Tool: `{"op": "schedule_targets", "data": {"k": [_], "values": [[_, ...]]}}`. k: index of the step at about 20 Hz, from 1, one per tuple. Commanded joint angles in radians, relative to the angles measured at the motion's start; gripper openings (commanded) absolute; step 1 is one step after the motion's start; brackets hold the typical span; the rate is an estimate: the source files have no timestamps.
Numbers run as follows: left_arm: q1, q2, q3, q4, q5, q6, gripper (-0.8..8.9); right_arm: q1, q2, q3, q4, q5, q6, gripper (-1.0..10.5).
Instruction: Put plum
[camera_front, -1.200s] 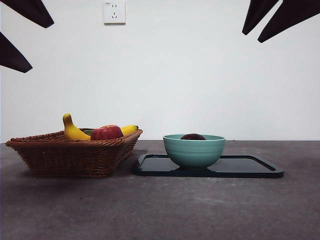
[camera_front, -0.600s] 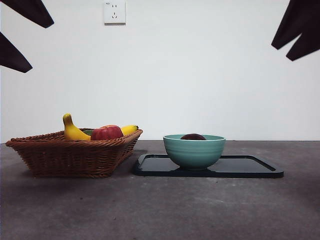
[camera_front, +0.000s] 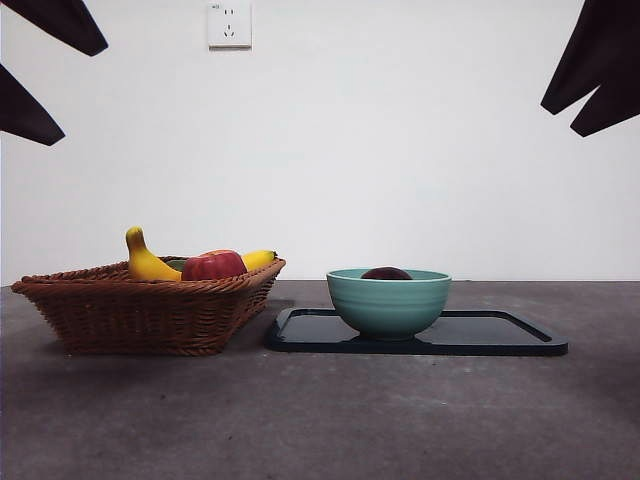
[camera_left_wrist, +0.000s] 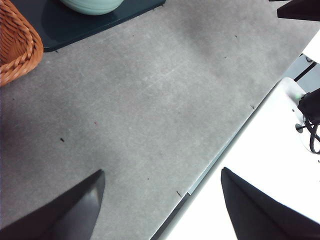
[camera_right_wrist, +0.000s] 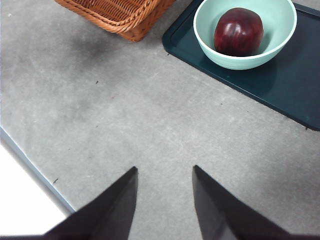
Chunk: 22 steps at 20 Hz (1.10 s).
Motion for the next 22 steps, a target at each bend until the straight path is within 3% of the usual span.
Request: {"op": "schedule_targets", "data": {"k": [1, 10, 22], "values": [[-0.008, 0.005, 0.008, 0.016, 0.005, -0.009, 3.72, 0.009, 0.004, 0.008, 0.01, -0.004, 0.013, 1.8], [-0.01, 0.092, 0.108, 0.146, -0.032, -0.148, 3.71, 0.009, 0.004, 0.008, 0.009, -0.004, 0.026, 1.8], [-0.061, 0.784, 0.759, 0.057, -0.156, -0.171, 3.69, 0.009, 0.004, 0.008, -0.028, -0.004, 0.037, 1.8]]}}
